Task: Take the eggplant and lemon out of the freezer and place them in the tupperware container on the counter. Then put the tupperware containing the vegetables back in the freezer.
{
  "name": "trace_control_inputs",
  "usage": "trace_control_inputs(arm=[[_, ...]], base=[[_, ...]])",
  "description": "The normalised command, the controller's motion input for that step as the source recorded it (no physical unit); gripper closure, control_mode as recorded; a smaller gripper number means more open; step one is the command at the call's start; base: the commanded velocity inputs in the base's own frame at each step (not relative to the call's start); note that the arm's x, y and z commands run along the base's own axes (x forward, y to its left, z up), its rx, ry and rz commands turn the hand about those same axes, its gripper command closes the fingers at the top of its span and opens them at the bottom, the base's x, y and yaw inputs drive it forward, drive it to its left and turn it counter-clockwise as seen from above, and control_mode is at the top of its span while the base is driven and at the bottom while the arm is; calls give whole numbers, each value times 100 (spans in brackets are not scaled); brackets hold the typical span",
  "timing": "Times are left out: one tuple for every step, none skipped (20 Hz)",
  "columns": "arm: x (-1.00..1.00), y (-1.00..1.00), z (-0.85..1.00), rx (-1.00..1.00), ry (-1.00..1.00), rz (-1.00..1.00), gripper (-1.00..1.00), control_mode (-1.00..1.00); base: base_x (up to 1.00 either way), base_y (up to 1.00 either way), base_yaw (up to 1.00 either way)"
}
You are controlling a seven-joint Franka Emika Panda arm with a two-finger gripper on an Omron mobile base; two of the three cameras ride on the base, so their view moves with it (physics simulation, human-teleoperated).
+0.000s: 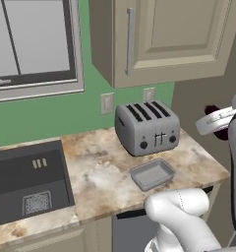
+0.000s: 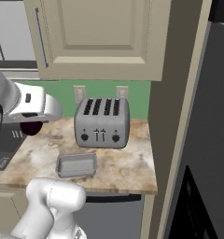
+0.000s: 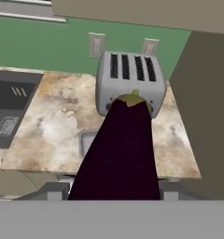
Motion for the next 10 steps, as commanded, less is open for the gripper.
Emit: trace_control_inputs(arm=[[0, 14, -36, -6, 11, 0, 100, -100], [0, 6, -46, -5, 10, 3, 100, -100], [0, 0, -49, -2, 14, 6, 100, -100], [0, 0, -49, -1, 19, 7, 100, -100], [0, 3, -49, -3, 21, 10, 100, -100], [1, 2, -48, -3, 23, 13, 100, -100], [12, 0, -46, -1, 26, 16, 100, -100], [20, 0, -46, 0, 26, 19, 100, -100], [24, 0, -50, -1, 26, 24, 100, -100], [26, 0, -51, 0, 26, 27, 100, -100]], base=[[0, 0, 0], [0, 0, 0], [0, 0, 0], [0, 0, 0], [0, 0, 0], [0, 0, 0], [0, 0, 0], [0, 0, 0], [0, 0, 0], [0, 0, 0]])
